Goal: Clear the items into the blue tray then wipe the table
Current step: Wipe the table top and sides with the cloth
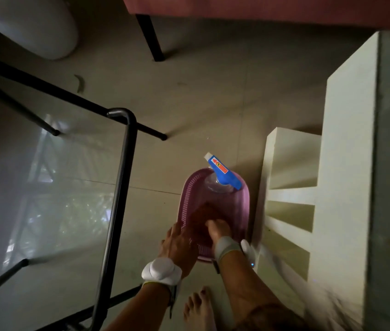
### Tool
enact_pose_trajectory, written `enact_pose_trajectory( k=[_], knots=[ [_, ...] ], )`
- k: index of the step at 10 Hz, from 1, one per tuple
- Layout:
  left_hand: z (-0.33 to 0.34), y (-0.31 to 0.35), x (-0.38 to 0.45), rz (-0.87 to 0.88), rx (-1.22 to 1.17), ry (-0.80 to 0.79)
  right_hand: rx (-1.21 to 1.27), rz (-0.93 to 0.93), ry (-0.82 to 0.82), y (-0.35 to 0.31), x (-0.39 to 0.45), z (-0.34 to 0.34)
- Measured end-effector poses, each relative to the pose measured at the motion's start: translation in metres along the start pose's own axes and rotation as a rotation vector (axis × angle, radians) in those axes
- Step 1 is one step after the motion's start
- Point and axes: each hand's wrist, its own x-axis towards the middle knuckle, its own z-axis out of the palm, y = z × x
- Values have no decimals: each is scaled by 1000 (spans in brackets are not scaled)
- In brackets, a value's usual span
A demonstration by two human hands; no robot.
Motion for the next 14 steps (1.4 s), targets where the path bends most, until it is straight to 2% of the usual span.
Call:
enact_pose_trajectory(
  k=[1,2,4,5,6,7,8,9,10,11,12,13,14],
  knots=[
    [3,1,1,9,21,31,124,16,-22,-3,4,-2],
    [5,5,2,-10,12,56,236,8,43,-13,-38,-23],
    [-11,27,-14,-146,-62,69,407,-96,130,-14,-85,-32],
    [-28,45,-35,-134,-87,67,426,-135,170,-18,-113,-32],
    [-52,59,-66,-4,-256,138,408,-168,171,-23,-166,-53],
    [-74,71,-92,-11,-361,227,418,-243,134,-28,-206,-73],
    [-113,109,-132,-73,-543,252,434,-410,-64,-39,-270,-116],
    [-134,132,-155,-89,-643,353,397,-529,-212,-46,-312,-144],
    [-157,153,-173,-32,-731,477,157,-703,-322,-49,-350,-181],
    [-174,175,-187,47,-747,448,11,-778,-322,-46,-373,-214],
    [-192,208,-211,206,-648,324,-54,-932,-66,-41,-398,-259],
    [-199,224,-226,271,-537,357,-156,-1054,199,-36,-405,-288],
    [-215,250,-235,252,-376,513,-68,-1049,407,-40,-410,-329]
  ],
)
